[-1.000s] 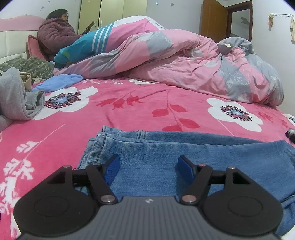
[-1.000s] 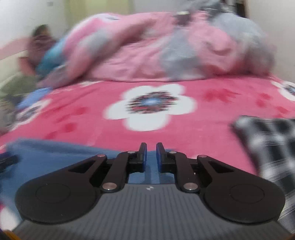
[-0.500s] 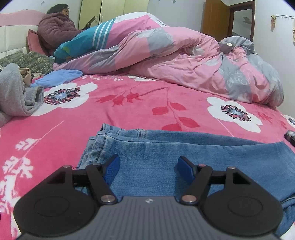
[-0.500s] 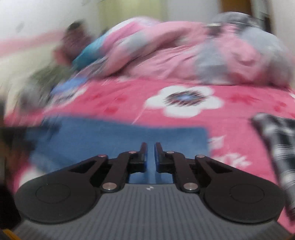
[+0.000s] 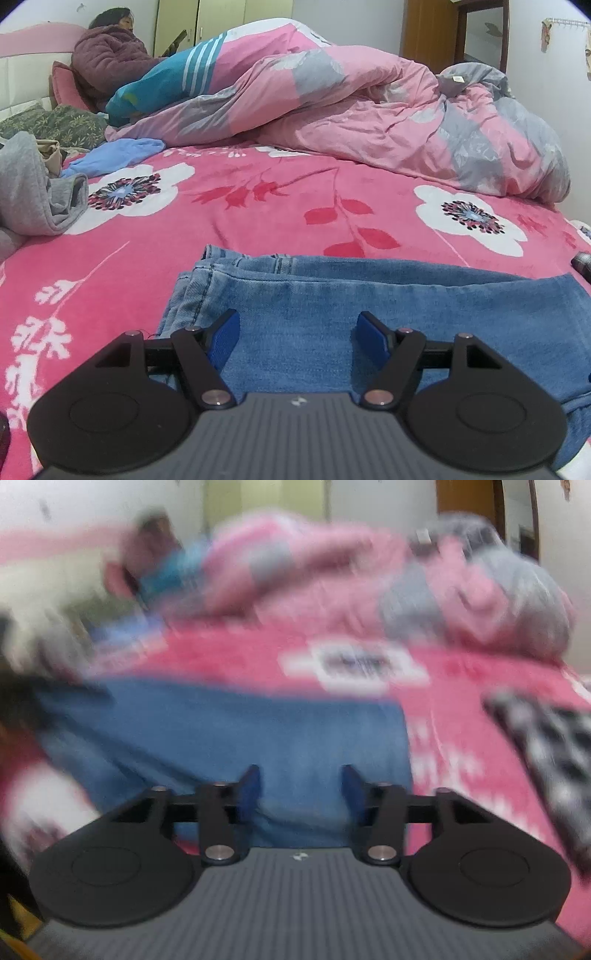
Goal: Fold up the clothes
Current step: 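Sweep both open tools across the blue jeans to flatten the fold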
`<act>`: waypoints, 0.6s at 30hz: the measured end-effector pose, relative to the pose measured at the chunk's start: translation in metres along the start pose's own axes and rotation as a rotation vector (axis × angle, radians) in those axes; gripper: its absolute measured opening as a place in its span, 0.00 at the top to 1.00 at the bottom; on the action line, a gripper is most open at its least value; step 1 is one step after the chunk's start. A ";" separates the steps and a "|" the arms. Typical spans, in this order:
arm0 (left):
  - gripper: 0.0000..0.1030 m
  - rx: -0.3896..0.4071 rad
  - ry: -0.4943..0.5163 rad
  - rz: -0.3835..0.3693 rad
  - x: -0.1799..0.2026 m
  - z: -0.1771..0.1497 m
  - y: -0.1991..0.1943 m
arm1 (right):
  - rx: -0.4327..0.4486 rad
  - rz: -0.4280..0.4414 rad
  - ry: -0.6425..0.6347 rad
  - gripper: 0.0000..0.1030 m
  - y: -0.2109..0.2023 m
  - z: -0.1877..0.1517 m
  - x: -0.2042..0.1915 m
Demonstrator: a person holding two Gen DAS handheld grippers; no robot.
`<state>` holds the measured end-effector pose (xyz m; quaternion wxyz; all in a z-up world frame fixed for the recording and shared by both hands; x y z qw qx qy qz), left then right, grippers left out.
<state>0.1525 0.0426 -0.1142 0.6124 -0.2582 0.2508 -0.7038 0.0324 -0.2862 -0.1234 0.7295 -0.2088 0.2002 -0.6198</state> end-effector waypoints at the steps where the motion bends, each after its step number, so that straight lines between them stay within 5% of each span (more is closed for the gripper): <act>1: 0.29 -0.004 0.002 0.007 0.001 0.001 -0.001 | 0.002 -0.002 0.001 0.51 0.001 -0.003 0.001; 11: 0.19 0.069 0.047 0.000 0.028 0.014 -0.052 | 0.015 -0.002 0.014 0.50 0.004 -0.018 0.007; 18: 0.18 -0.005 0.114 -0.023 0.062 -0.012 -0.041 | 0.013 -0.006 0.019 0.50 0.005 -0.017 0.006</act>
Point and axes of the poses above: each gripper's, at about its wrist camera, not at the fingertips, and y roughly the way its jaws point, x to its right, z to its top, the point moved 8 cm from there along y, roughly the way its jaws point, and after that the axes turned 6 degrees about -x, right-handed, at the moved point
